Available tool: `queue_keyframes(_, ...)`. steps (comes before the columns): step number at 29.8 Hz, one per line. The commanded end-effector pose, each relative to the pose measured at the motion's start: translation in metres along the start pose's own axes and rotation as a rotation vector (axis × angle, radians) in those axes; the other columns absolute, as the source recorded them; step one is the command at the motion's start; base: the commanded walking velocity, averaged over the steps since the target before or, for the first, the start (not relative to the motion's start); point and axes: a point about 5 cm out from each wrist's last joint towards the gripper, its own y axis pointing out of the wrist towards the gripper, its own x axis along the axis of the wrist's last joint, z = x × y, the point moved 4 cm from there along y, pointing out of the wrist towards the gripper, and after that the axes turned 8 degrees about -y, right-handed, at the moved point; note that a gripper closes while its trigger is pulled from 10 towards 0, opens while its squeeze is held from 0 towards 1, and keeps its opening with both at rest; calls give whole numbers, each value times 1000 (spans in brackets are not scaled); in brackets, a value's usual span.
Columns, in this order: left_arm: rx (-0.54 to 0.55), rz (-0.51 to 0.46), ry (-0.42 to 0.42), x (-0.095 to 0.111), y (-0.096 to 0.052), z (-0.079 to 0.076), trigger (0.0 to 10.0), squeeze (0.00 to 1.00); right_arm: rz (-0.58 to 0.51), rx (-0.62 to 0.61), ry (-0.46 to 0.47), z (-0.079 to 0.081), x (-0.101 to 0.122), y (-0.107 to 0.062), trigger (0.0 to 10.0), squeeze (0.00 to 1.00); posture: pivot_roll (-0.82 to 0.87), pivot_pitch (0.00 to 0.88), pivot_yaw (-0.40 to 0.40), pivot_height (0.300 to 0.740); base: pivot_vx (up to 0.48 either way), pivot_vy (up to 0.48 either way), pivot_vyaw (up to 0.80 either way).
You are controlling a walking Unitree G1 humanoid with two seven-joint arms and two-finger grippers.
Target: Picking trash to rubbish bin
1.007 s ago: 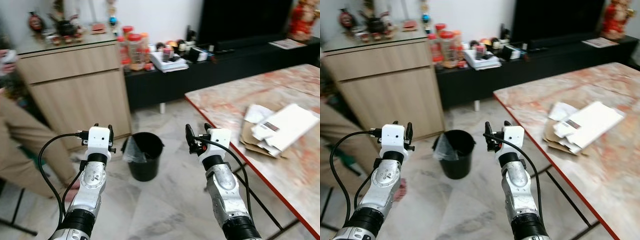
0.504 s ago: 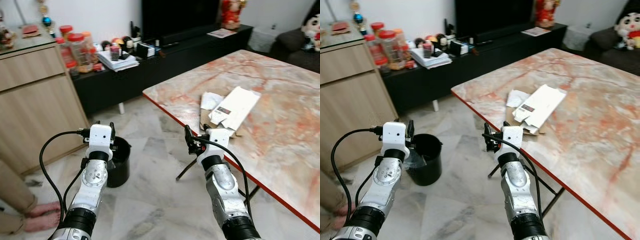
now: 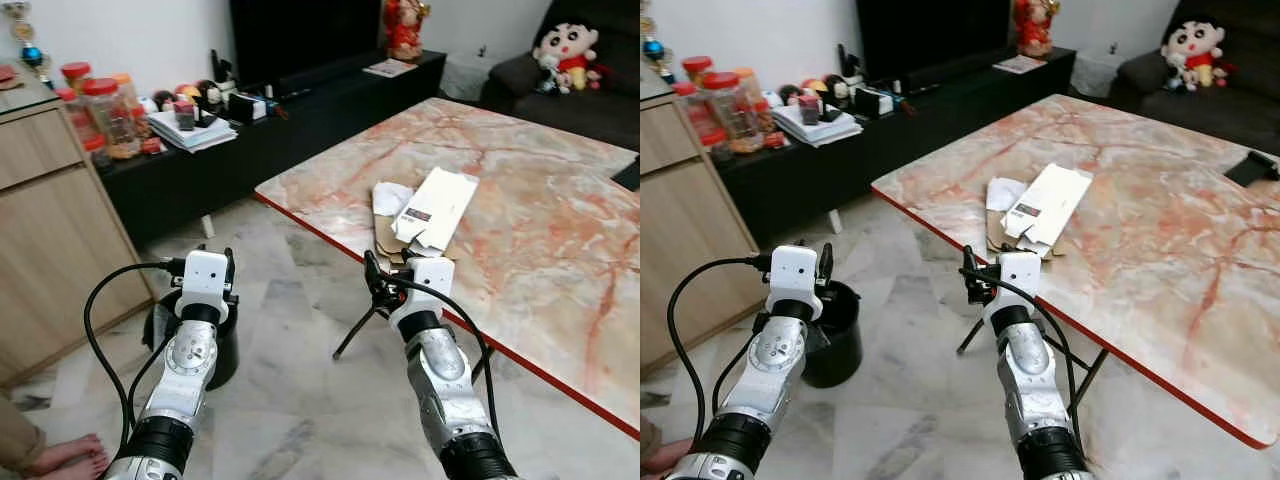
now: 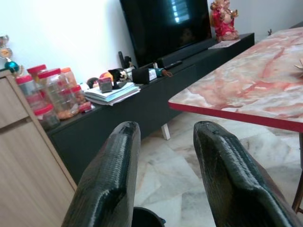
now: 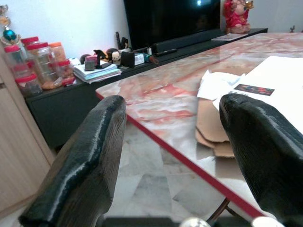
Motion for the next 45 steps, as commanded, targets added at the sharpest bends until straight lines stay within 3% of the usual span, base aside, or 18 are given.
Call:
queue_keyframes(1,2,-13,-1,6,3,-1,10000,0,-10,-3,-1,-1,5,2,10000,0,146,0,0,740,0,0,-800)
queue_keyframes(31,-16,-22,-25,10,4,-2,10000,0,-11,-5,10,-3,6,2,10000,0,148,0,-5,740,0,0,-800)
queue_keyframes(45,-8,-5,-74,8,2,-1,10000,0,-1,5,12,0,4,1,10000,0,155,0,-12,740,0,21,0)
